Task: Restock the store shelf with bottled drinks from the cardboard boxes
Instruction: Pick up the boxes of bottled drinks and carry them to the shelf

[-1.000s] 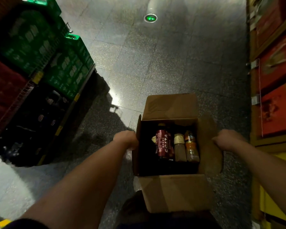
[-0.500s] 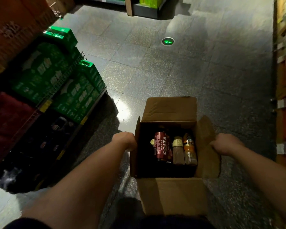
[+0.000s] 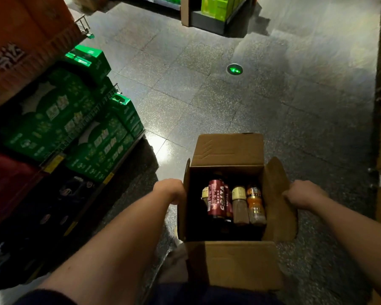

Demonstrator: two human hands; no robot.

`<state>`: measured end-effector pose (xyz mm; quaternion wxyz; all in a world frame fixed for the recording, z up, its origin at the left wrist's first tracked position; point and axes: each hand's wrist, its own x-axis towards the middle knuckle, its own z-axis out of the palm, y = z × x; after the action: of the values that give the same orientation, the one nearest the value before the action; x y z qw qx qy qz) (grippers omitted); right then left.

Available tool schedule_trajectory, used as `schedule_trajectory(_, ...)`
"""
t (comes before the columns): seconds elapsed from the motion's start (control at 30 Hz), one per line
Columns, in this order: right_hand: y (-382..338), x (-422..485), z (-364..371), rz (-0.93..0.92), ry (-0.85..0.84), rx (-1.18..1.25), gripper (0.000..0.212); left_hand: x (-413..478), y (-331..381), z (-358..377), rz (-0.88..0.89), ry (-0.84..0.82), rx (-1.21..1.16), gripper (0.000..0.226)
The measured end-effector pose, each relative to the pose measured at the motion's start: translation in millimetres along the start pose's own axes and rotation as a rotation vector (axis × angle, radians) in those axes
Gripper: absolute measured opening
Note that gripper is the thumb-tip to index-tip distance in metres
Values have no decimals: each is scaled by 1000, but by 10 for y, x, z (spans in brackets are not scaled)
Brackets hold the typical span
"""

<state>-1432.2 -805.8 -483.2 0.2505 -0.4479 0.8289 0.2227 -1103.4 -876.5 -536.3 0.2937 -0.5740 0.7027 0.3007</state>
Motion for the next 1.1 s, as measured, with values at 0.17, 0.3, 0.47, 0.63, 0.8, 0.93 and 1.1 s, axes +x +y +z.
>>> schedule_trajectory(0.17,-383,167,-218,20,3,37,31,380,-228,-473,23,-5,49,23)
schedule_trajectory(0.3,-630,321,-321,69,12,44,38,589,-346,-840,24,25,111,26)
schedule_trajectory(0.47,-915,633,-565,36,-4,70,36,893,-475,-1221,7,61,135,16)
schedule_trajectory(0.63,-1266,1161,-944,-15,3,66,34,1304,-571,-1614,-40,60,98,26)
schedule_trajectory(0.8,-1608,1918,-1418,-60,-4,-5,39,1826,-583,-2161,-77,39,62,33)
schedule_trajectory(0.93,-1877,2556,-1862,-105,-32,-13,34,2227,-550,-2616,-118,37,28,37)
schedule_trajectory(1.1,-2209,3110,-2435,-122,-28,-31,37,2636,-558,-3132,-129,19,-18,27)
